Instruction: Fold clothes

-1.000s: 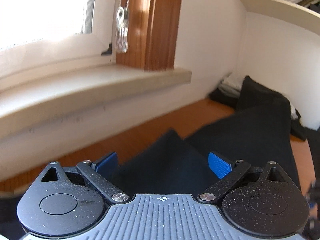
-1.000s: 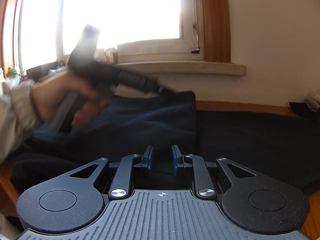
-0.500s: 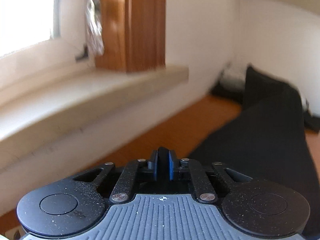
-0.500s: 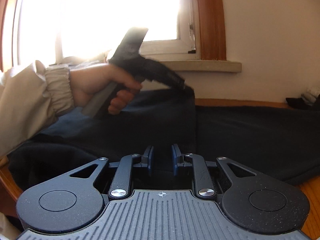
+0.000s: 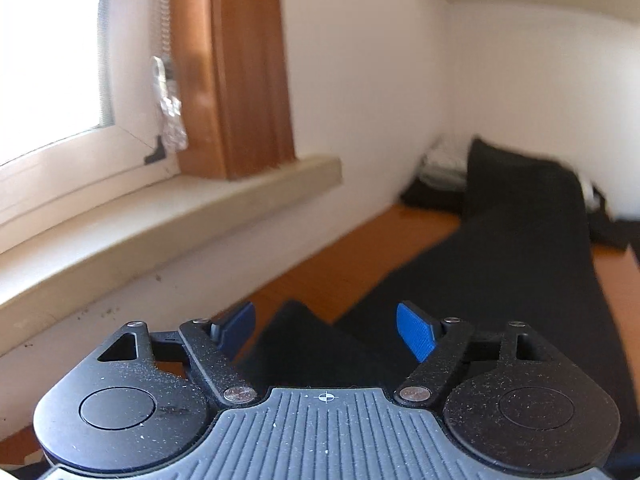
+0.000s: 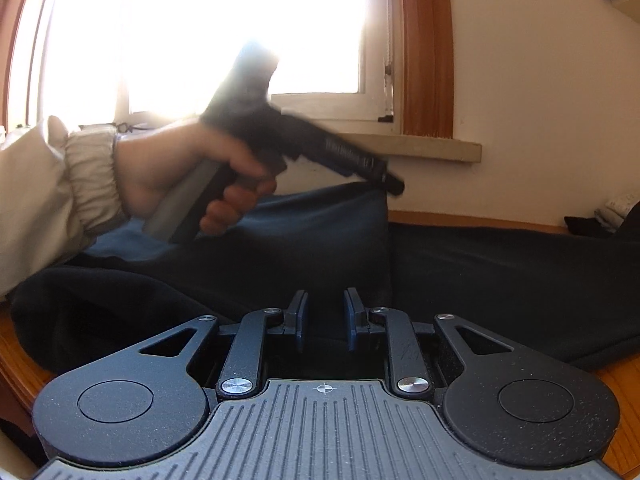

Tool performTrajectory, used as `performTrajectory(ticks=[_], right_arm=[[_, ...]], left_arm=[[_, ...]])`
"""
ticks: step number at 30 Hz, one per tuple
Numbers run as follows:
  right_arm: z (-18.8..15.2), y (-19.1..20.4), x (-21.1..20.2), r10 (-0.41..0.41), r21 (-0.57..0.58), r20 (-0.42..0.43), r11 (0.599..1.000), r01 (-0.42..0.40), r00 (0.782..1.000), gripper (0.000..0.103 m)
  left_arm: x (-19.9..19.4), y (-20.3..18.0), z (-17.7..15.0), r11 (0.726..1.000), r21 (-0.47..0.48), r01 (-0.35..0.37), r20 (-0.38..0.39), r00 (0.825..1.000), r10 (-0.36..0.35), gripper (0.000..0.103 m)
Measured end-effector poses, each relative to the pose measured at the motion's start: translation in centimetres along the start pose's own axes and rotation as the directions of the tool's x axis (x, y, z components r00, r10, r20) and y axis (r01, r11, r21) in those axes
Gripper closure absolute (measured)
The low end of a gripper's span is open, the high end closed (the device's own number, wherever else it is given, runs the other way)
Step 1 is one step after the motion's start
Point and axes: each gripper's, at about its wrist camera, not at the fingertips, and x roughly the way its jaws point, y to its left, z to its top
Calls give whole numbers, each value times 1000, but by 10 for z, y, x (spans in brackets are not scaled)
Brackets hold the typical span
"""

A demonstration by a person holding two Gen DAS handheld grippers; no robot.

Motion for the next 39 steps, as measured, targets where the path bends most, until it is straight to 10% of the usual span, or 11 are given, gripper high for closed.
performTrajectory(ticks=[15,20,25,33,39], right_arm=[[1,-7,-5,22,42,23,999,-23,999,81],[21,-43,-21,38,118,54,992,-44,998,36],[47,-128,-42,-144,104,71,985,136,987,30],[67,-344,-77,-550,412,-5,760,503,835,24],[65,-430,-84,-581,587,-96,623,517,808,54]], left_arm=[[20,0,-8,1000,-8,29,-81,996,-30,0],[20,3,-7,999,-32,38,-84,996,-40,0],[20,4,-7,998,-48,30,-90,995,-34,0],[24,8,-8,998,-64,25,-105,994,-32,0],[24,6,-8,998,-56,23,-110,994,-29,0]])
